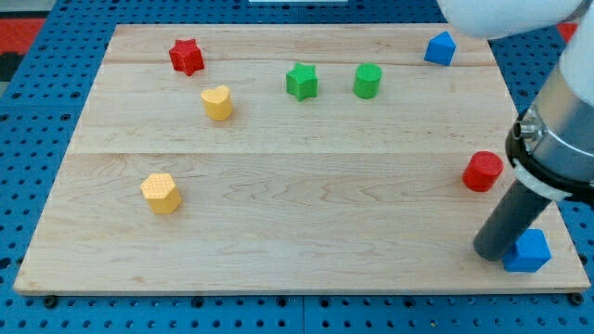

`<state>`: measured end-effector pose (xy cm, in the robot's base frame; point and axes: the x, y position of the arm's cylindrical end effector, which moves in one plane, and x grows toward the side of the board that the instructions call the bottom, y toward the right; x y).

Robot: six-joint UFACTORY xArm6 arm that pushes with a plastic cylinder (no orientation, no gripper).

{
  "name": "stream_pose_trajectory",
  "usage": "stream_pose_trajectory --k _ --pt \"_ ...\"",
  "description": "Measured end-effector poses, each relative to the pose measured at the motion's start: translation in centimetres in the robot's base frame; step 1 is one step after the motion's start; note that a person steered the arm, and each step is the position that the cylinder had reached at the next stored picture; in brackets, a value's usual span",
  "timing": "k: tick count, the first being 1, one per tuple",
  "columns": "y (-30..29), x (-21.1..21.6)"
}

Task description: Move the red circle to the bottom side of the green star

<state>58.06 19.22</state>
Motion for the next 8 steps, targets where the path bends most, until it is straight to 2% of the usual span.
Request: stream_pose_trajectory --k 3,5,8 --pt "0.2 -5.6" --pt "3.1 -5.7" --pt "4.5 -9.1"
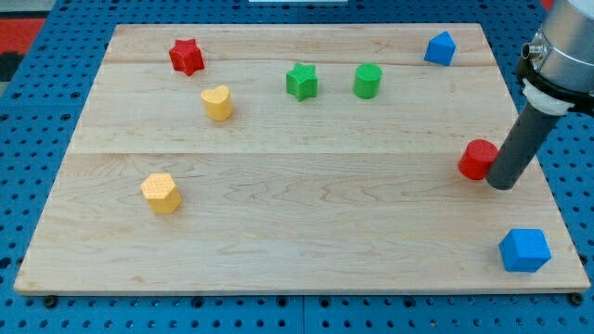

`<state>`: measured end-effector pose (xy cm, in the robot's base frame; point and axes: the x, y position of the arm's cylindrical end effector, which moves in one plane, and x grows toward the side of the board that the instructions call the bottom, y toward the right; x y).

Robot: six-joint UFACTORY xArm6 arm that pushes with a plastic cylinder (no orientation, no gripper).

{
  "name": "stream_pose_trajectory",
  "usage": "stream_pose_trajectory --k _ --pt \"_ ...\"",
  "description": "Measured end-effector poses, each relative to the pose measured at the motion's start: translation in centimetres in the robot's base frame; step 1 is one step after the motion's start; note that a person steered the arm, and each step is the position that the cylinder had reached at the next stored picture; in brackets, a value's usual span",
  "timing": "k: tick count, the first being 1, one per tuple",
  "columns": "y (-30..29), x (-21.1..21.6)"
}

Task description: Move the red circle to the bottom side of the green star

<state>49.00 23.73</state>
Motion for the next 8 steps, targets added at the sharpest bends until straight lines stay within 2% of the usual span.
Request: stream_pose_trajectory --k 1,2,4,6,7,8 --pt "3.2 -1.2" --pt "1.6 -2.0" --pt "-7.6 -3.5" --pt "-10.8 -6.3" --pt "-8.3 -8.7" --pt "-14.0 -9.2"
